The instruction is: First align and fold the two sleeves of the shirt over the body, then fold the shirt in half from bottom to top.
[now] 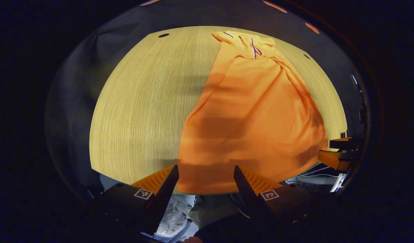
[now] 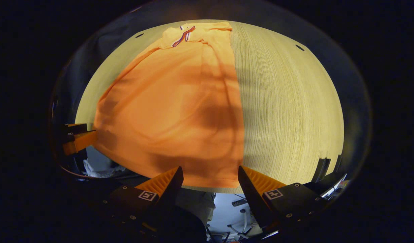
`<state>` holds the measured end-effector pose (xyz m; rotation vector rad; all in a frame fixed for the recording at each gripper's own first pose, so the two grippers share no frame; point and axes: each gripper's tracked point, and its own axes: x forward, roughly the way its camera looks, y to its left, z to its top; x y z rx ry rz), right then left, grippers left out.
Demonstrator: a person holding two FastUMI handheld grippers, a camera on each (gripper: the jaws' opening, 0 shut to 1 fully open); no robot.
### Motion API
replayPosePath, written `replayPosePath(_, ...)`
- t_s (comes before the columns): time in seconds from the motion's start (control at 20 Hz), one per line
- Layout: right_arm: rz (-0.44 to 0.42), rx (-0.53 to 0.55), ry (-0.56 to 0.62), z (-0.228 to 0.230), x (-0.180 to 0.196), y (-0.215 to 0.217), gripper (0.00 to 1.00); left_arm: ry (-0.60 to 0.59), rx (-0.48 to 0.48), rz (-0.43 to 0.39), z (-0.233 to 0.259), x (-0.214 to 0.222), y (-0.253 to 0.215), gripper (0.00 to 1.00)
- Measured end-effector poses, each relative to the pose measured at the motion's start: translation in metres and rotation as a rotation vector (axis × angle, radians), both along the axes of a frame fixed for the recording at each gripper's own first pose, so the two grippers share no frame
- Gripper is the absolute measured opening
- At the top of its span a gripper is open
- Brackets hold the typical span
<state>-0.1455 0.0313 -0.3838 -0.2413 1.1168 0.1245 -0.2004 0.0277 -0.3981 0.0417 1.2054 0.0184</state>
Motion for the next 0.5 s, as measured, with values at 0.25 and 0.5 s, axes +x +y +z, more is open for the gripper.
replayPosePath(0.25,0.012,-0.027,0.037,-0.014,0.001,0.004,0.99,0.073,0.027,-0.019,-0.027,-0.016,-0.006,0.99)
replayPosePath(0.5,-0.003,-0.046,0.06,-0.025,0.001,0.0,1.0,0.071,0.025,0.006,-0.029,-0.011,-0.008,0.99)
